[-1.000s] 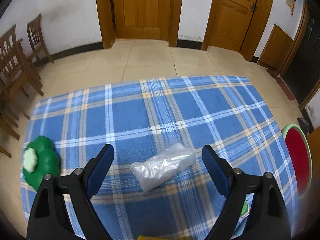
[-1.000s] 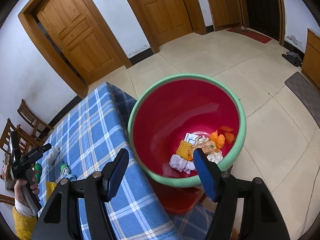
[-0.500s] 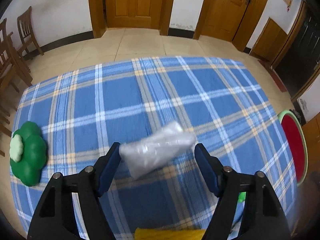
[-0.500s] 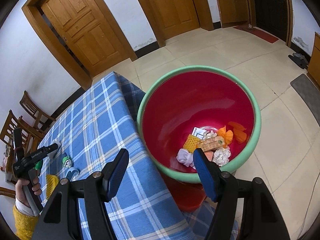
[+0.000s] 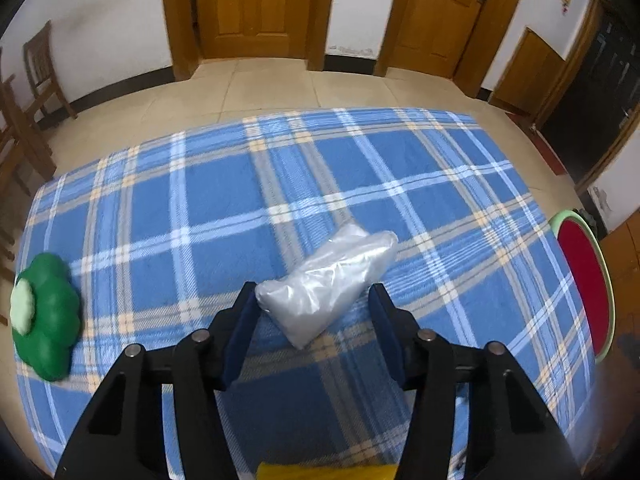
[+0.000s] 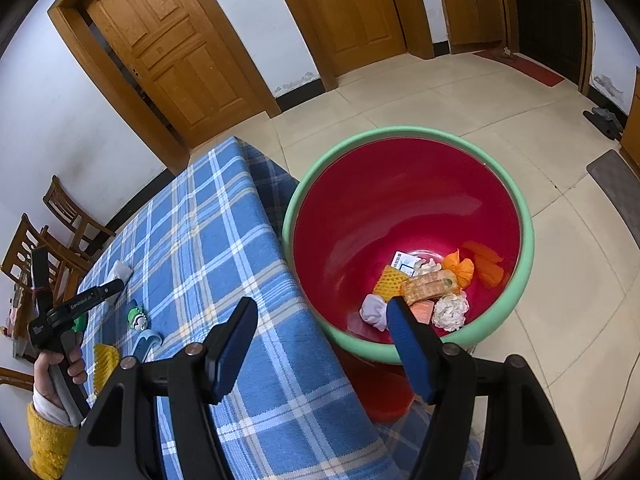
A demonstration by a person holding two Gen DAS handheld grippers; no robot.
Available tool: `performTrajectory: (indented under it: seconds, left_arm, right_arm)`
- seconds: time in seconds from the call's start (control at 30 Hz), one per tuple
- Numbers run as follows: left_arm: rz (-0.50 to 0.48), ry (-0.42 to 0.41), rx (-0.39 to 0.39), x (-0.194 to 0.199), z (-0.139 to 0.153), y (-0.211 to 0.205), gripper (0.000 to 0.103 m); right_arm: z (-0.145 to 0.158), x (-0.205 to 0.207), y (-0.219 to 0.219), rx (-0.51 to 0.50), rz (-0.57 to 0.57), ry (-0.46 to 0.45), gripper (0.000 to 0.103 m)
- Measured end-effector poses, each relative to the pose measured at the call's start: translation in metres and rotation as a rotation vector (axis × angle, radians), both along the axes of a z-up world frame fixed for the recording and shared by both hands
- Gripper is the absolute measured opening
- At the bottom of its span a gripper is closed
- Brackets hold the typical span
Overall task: Collect trash
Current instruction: 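Grasp the clear plastic bag on the table with the left tool, then grasp the green toy figure on its blue stand with the right tool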
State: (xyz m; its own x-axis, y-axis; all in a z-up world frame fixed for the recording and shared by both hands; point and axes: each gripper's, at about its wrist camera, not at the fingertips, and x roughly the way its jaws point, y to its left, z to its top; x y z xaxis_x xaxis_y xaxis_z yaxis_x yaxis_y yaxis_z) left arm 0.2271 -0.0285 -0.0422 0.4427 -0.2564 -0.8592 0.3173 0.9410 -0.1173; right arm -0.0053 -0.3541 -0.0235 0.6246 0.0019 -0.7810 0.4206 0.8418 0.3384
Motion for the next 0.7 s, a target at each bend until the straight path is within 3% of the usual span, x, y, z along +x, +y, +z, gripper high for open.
performTrajectory:
  seconds: [0.17, 0.33, 0.7]
  left_arm:
    - [-0.006, -0.008, 0.037, 0.005, -0.004, -0.008, 0.057]
    - [-0.017, -0.046, 0.047, 0.001, -0.003, -0.012, 0.046]
    - [0.075, -0.079, -0.061, -0.031, 0.022, 0.015, 0.043]
  right_arm:
    - [-0.001, 0.003, 0.002, -0.001, 0.011, 0.003, 0.07]
    - [-0.004, 0.008, 0.006, 0.0, 0.028, 0.008, 0.07]
    - [0.008, 0.031, 0.039, -0.043, 0.145, -0.026, 0.07]
